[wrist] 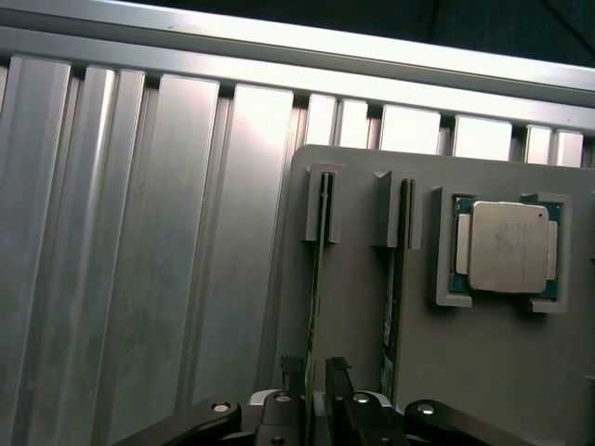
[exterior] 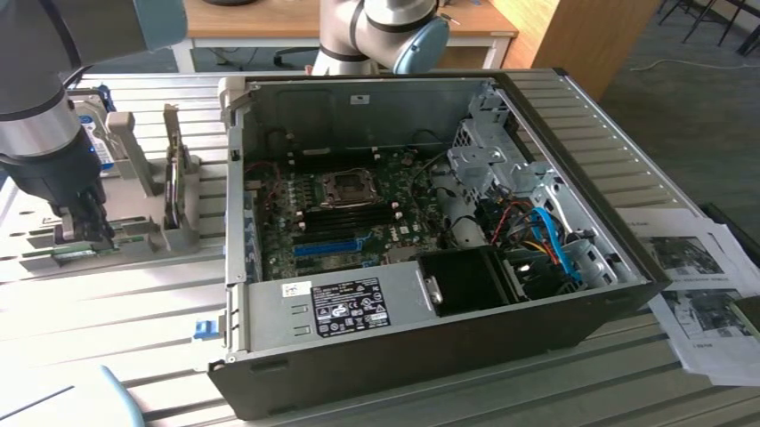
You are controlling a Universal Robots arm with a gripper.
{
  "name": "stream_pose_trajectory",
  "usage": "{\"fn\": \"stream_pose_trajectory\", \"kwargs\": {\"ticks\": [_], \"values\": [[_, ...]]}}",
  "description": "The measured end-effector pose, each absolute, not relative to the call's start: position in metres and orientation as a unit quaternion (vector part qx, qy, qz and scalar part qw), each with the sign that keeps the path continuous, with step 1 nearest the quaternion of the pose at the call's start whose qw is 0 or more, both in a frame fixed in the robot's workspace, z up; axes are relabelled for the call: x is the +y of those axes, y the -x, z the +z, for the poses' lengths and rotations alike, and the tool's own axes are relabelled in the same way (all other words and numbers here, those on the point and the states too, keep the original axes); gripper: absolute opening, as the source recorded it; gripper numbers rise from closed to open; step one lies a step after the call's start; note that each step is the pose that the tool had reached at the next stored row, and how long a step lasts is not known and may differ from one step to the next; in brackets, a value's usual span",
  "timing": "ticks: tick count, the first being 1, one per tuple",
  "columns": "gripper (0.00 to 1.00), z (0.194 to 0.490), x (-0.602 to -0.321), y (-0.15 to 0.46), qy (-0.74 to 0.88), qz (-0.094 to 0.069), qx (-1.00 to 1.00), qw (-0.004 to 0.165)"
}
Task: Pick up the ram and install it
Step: 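Pick up the ram and move it above insertion slot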
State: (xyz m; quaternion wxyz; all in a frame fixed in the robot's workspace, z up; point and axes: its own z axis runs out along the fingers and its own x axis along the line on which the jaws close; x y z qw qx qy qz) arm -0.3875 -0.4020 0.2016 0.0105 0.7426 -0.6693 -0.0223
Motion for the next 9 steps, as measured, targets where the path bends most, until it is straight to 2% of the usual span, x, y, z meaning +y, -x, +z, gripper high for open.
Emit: {"fn": "stream_pose_trajectory", "kwargs": {"ticks": [9], "values": [[0.23,0.2014,-0.4019,0.3876,-0.741,-0.022,-0.671,0.011]]}}
